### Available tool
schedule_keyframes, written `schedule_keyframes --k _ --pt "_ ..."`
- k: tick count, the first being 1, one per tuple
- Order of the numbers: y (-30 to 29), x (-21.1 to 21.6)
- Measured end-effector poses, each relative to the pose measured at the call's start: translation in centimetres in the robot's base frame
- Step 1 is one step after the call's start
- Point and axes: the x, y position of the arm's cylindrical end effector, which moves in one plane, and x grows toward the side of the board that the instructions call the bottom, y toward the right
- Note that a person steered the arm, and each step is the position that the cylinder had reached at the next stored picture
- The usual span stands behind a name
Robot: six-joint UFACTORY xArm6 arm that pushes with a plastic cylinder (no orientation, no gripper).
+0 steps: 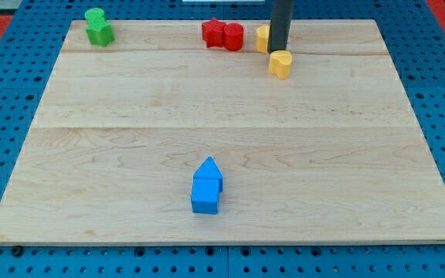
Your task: Push the yellow heart to the left of the board
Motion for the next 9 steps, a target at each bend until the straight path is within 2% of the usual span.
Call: schedule_keyframes --k 1,3,4,5,6,8,9 --pt "0.4 0.9" --pt "5.1 1.9" --pt "4.4 4.3" --pt "-1.3 8.0" --pt "-5.2 7.7" --pt "-4.8 4.0" --pt "-6.9 2.8"
